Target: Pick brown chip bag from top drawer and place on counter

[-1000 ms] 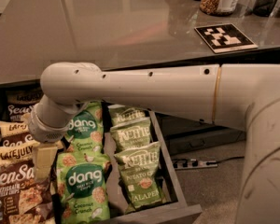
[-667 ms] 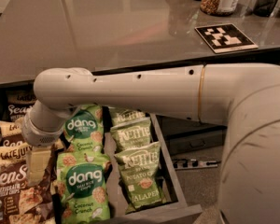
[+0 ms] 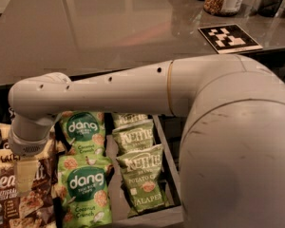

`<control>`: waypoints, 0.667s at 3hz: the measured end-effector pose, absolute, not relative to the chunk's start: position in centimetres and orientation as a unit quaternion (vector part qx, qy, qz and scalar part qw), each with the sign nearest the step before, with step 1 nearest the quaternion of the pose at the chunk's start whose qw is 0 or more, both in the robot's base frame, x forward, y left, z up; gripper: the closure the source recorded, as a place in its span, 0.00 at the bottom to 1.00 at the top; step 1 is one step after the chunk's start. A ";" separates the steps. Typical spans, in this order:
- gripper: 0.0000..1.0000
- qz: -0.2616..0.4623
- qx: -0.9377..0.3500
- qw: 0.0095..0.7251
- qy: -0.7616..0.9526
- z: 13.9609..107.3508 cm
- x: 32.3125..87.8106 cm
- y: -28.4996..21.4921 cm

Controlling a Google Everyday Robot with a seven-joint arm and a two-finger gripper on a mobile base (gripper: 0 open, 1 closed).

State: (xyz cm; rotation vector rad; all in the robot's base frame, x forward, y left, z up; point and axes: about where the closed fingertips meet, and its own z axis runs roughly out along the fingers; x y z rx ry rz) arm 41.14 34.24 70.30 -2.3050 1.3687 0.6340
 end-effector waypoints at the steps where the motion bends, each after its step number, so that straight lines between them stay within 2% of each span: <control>1: 0.00 0.207 -0.816 0.173 0.511 69.8 40.9 34.0; 2: 0.00 0.190 -0.810 0.158 0.531 69.1 40.3 33.3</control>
Offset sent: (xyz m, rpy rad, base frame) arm -0.0153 -0.0212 -0.0200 -0.1685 -0.0032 -0.1348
